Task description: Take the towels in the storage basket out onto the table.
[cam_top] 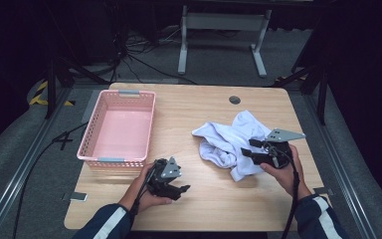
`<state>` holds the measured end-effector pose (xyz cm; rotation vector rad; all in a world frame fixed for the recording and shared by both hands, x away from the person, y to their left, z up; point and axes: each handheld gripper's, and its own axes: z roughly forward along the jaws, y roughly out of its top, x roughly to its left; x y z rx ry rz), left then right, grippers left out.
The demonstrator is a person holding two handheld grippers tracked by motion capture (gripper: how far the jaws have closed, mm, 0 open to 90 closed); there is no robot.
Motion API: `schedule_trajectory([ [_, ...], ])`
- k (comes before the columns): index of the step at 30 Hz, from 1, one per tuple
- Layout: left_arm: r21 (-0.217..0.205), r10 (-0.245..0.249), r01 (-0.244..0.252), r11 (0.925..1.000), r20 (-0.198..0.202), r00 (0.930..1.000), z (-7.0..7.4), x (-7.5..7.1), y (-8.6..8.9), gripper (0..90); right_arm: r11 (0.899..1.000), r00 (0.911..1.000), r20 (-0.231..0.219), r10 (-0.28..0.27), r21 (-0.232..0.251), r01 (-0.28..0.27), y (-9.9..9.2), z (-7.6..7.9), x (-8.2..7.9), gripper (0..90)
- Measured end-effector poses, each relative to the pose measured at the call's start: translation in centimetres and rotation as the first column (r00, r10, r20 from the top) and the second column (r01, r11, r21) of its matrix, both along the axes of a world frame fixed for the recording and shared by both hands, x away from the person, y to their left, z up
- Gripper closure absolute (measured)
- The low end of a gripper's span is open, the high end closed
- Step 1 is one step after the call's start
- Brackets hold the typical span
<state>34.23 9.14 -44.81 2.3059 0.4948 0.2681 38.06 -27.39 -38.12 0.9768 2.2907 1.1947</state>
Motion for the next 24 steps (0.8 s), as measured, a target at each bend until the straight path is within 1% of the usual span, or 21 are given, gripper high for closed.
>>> schedule_trajectory([
  [1,0.003,0.007,-0.007,1.0,-0.004,1.0,-0.2,-0.2,0.5,29.8,1.0,0.9999,-0.01,0.004,-0.013,-0.004,0.6,-0.2,0.0,46.7],
  [2,0.011,0.016,-0.016,0.9998,-0.005,0.9999,-0.4,-0.4,1.1,29.7,0.999,0.9998,-0.021,0.006,-0.041,-0.007,1.2,-0.8,0.4,47.0],
  [3,0.008,0.026,-0.026,0.9996,-0.015,0.9995,-0.6,-0.5,1.7,29.5,0.998,0.9995,-0.032,-0.003,-0.064,0.001,1.4,-1.2,0.7,47.4],
  [4,0.005,0.029,-0.029,0.9996,-0.023,0.9993,-0.7,-0.6,2.2,29.5,0.998,0.9995,-0.032,-0.003,-0.064,0.001,1.4,-1.2,0.7,47.4],
  [5,0.007,0.035,-0.035,0.9994,-0.024,0.9991,-0.8,-0.7,2.7,29.3,0.997,0.9982,-0.059,-0.007,-0.073,0.003,1.5,-1.6,1.1,47.7],
  [6,-0.001,0.047,-0.048,0.9989,-0.035,0.9982,-1.0,-0.9,3.2,29.3,0.996,0.9964,-0.084,-0.011,-0.087,0.004,1.4,-2.1,1.4,50.6],
  [7,0.001,0.05,-0.05,0.9987,-0.038,0.998,-1.0,-0.9,3.5,29.4,0.995,0.9954,-0.093,-0.02,-0.104,0.01,1.2,-2.7,1.8,56.2],
  [8,0.004,0.056,-0.056,0.9984,-0.043,0.9975,-1.1,-1.0,3.8,29.4,0.996,0.994,-0.108,-0.019,-0.094,0.008,1.0,-3.0,1.9,63.6],
  [9,0.001,0.063,-0.063,0.998,-0.048,0.9969,-1.2,-1.0,4.0,29.4,0.997,0.9928,-0.119,-0.008,-0.077,-0.001,0.8,-3.2,2.1,68.2],
  [11,0.002,0.075,-0.075,0.9972,-0.053,0.9958,-1.3,-1.0,4.2,29.5,0.998,0.9931,-0.115,-0.025,-0.064,0.017,0.4,-2.8,2.0,72.3],
  [13,0.005,0.075,-0.075,0.9972,-0.05,0.9959,-1.3,-1.0,4.4,29.6,1.0,0.9949,-0.1,-0.01,-0.027,0.007,0.1,-1.8,1.6,72.3],
  [14,0.005,0.079,-0.078,0.9969,-0.058,0.9952,-1.4,-1.1,4.5,29.7,1.0,0.9971,-0.076,0.003,-0.014,-0.005,0.0,-1.1,1.1,73.8],
  [15,0.005,0.079,-0.078,0.9969,-0.058,0.9952,-1.4,-1.1,4.5,29.5,1.0,0.9971,-0.076,0.003,-0.014,-0.005,0.0,-1.1,1.1,73.8],
  [16,0.012,0.079,-0.078,0.9969,-0.06,0.9951,-1.4,-1.0,4.6,29.5,1.0,0.9981,-0.062,0.004,-0.014,-0.005,0.1,-0.8,0.9,72.8],
  [17,0.015,0.083,-0.082,0.9965,-0.064,0.9945,-1.5,-1.0,4.5,29.4,1.0,0.9986,-0.053,0.009,-0.01,-0.009,0.1,-0.6,0.8,73.8],
  [18,0.02,0.082,-0.08,0.9966,-0.067,0.9944,-1.6,-1.0,4.5,29.4,1.0,0.9985,-0.052,0.015,-0.006,-0.016,0.1,-0.5,0.6,77.9],
  [19,0.025,0.081,-0.079,0.9965,-0.071,0.9942,-1.7,-1.1,4.5,29.3,1.0,0.9986,-0.049,0.022,-0.017,-0.023,0.2,-0.5,0.6,82.5],
  [20,0.028,0.082,-0.08,0.9964,-0.063,0.9946,-1.7,-1.1,4.4,29.5,0.999,0.9984,-0.05,0.026,-0.023,-0.027,0.4,-0.6,0.5,88.1],
  [22,0.015,0.084,-0.083,0.9964,-0.069,0.9941,-1.7,-1.2,4.5,29.5,0.999,0.9979,-0.055,0.035,-0.022,-0.036,0.5,-0.5,0.4,88.3],
  [23,0.013,0.086,-0.085,0.9963,-0.067,0.9941,-1.6,-1.2,4.5,29.3,0.998,0.9975,-0.057,0.043,-0.037,-0.045,0.8,-0.5,0.4,87.9],
  [24,0.015,0.086,-0.085,0.9963,-0.064,0.9943,-1.6,-1.2,4.6,29.1,0.998,0.9974,-0.059,0.043,-0.044,-0.045,1.0,-0.5,0.4,83.3],
])
